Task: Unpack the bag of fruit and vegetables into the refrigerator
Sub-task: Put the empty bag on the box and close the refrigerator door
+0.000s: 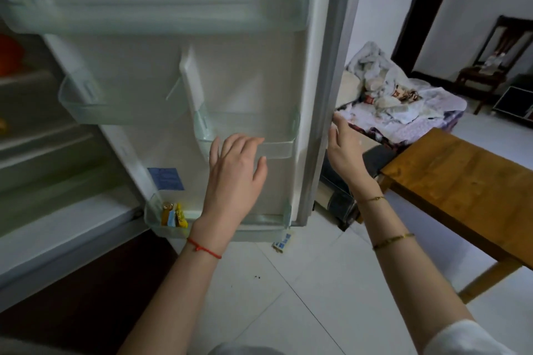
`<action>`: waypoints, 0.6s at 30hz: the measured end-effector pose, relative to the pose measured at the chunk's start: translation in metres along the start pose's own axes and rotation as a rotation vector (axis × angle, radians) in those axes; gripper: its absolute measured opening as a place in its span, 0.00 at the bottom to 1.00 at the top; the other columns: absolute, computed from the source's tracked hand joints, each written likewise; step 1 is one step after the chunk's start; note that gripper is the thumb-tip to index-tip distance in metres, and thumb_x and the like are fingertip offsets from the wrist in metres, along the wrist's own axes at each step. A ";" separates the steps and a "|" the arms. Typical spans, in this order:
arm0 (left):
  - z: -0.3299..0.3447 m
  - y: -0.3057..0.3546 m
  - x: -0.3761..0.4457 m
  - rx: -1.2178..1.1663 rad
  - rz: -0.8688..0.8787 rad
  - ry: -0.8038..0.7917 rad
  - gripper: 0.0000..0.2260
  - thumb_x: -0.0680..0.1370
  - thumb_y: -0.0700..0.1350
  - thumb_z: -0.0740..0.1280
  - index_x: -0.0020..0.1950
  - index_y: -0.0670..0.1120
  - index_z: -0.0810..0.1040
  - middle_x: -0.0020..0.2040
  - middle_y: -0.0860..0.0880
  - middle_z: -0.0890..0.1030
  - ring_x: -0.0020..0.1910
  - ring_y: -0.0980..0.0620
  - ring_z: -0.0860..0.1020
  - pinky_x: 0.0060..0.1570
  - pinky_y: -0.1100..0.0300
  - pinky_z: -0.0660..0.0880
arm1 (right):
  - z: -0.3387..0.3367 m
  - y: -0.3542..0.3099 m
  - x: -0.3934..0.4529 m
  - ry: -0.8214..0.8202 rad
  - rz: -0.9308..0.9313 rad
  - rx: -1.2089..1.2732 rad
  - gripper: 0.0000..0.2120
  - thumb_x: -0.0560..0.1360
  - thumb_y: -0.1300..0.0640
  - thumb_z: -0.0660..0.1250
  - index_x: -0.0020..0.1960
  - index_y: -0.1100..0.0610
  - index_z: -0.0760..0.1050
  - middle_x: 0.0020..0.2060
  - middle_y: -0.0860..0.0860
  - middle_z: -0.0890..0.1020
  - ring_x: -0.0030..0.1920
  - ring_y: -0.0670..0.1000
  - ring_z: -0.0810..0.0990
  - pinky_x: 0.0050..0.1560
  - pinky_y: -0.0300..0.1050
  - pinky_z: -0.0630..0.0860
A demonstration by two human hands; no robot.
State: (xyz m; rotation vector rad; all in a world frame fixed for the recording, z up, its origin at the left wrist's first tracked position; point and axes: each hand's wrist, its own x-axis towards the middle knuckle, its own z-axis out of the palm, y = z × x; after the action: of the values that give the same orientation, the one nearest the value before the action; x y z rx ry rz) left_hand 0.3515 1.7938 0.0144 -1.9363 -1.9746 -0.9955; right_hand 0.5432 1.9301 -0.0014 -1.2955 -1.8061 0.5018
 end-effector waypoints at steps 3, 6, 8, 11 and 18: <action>0.000 0.010 -0.005 0.011 -0.055 -0.006 0.16 0.78 0.45 0.64 0.65 0.45 0.75 0.63 0.47 0.78 0.69 0.48 0.71 0.75 0.41 0.54 | -0.005 0.000 0.000 -0.027 0.006 0.046 0.18 0.84 0.57 0.52 0.70 0.61 0.67 0.62 0.56 0.77 0.60 0.52 0.75 0.59 0.39 0.68; 0.000 0.019 -0.012 0.027 -0.095 -0.016 0.17 0.78 0.44 0.64 0.67 0.44 0.73 0.67 0.46 0.76 0.74 0.46 0.66 0.76 0.40 0.52 | -0.012 0.000 -0.005 -0.044 -0.002 0.089 0.18 0.83 0.56 0.53 0.69 0.62 0.69 0.61 0.55 0.77 0.58 0.48 0.75 0.61 0.41 0.71; 0.001 0.024 -0.019 0.034 -0.139 -0.011 0.19 0.78 0.43 0.64 0.69 0.44 0.71 0.70 0.46 0.73 0.76 0.46 0.62 0.76 0.40 0.52 | -0.016 0.001 -0.011 -0.038 -0.024 0.120 0.19 0.81 0.54 0.52 0.66 0.62 0.71 0.57 0.55 0.79 0.54 0.48 0.76 0.59 0.47 0.74; 0.001 0.035 -0.034 0.033 -0.209 0.007 0.22 0.78 0.43 0.64 0.72 0.43 0.68 0.76 0.45 0.67 0.79 0.46 0.56 0.76 0.40 0.51 | -0.023 0.000 -0.029 -0.042 -0.038 0.148 0.16 0.82 0.57 0.54 0.66 0.61 0.70 0.56 0.52 0.77 0.54 0.46 0.74 0.54 0.34 0.68; -0.014 0.073 -0.090 0.061 -0.291 0.012 0.31 0.80 0.44 0.63 0.80 0.44 0.52 0.81 0.45 0.50 0.80 0.46 0.47 0.77 0.44 0.45 | -0.038 0.004 -0.086 -0.047 -0.093 0.198 0.24 0.80 0.47 0.55 0.72 0.57 0.65 0.65 0.53 0.75 0.66 0.51 0.74 0.67 0.56 0.72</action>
State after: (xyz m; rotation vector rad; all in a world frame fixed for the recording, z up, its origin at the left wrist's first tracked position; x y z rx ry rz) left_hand 0.4272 1.7061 -0.0037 -1.6387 -2.2969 -0.9943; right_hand 0.5860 1.8474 -0.0167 -1.0688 -1.7967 0.6470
